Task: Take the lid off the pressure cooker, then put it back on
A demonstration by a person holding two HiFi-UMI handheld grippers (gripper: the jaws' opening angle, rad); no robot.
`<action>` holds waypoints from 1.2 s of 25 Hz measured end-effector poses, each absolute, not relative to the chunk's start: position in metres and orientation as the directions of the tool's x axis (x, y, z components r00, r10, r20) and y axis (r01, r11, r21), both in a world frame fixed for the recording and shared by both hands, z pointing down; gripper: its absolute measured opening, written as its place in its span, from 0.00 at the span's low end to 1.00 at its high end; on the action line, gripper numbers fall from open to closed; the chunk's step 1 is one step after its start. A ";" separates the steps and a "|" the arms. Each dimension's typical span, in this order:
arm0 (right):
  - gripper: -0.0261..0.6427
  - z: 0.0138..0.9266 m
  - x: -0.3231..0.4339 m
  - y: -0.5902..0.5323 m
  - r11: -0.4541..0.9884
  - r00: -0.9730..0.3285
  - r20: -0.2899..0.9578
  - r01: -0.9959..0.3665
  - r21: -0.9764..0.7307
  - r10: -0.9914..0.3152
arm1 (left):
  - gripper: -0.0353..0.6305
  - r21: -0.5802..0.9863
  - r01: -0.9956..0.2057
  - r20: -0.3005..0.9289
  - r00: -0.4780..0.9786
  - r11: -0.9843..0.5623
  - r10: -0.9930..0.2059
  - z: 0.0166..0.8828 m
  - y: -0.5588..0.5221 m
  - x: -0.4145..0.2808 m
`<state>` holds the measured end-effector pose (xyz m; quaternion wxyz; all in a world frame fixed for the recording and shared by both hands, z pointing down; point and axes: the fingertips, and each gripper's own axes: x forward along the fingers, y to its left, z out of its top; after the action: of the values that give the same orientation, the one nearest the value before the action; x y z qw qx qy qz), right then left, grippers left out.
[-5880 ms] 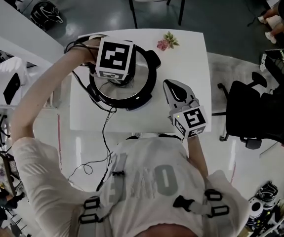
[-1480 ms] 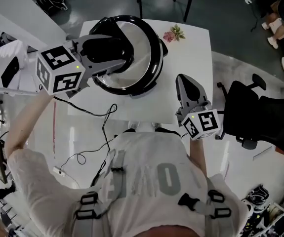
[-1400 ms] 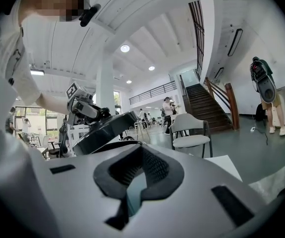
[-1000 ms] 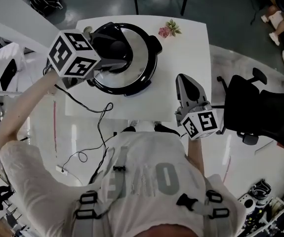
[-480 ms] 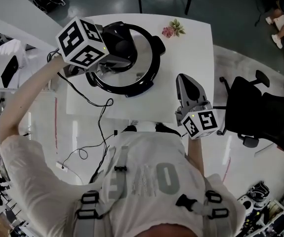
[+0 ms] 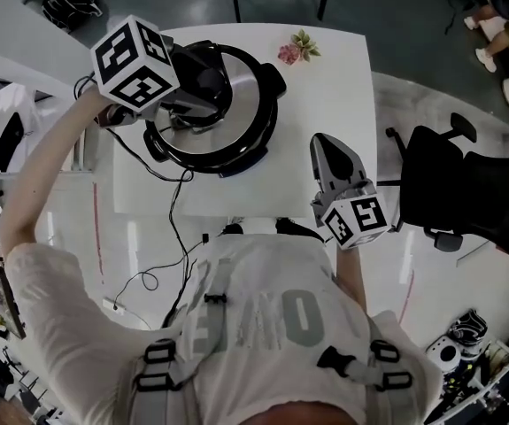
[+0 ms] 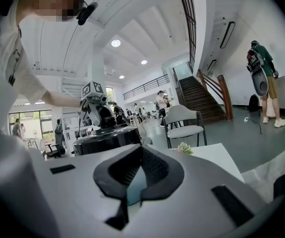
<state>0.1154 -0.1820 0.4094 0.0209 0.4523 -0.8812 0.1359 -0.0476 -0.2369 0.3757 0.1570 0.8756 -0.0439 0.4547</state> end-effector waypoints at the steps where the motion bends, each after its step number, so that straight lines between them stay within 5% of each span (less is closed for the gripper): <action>1: 0.05 0.409 0.115 -0.181 0.554 -0.589 0.162 -0.804 -0.218 -0.792 | 0.48 0.219 -0.226 0.816 0.576 -0.949 0.051 0.376 -0.237 -0.047; 10: 0.05 0.407 0.120 -0.190 0.540 -0.573 0.166 -0.816 -0.206 -0.802 | 0.48 0.042 -0.181 0.905 0.424 -0.983 -0.039 0.388 -0.218 -0.035; 24: 0.05 0.417 0.126 -0.185 0.520 -0.559 0.190 -0.826 -0.219 -0.808 | 0.48 0.179 -0.040 0.805 0.581 -0.983 0.123 0.385 -0.228 -0.046; 30: 0.05 0.415 0.118 -0.193 0.532 -0.569 0.188 -0.819 -0.215 -0.801 | 0.48 0.108 -0.130 0.843 0.537 -0.986 0.022 0.398 -0.230 -0.035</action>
<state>0.1181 -0.1932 0.4148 0.0329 0.4631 -0.8745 0.1403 -0.0345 -0.2300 0.3982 0.0787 0.8730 -0.0310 0.4803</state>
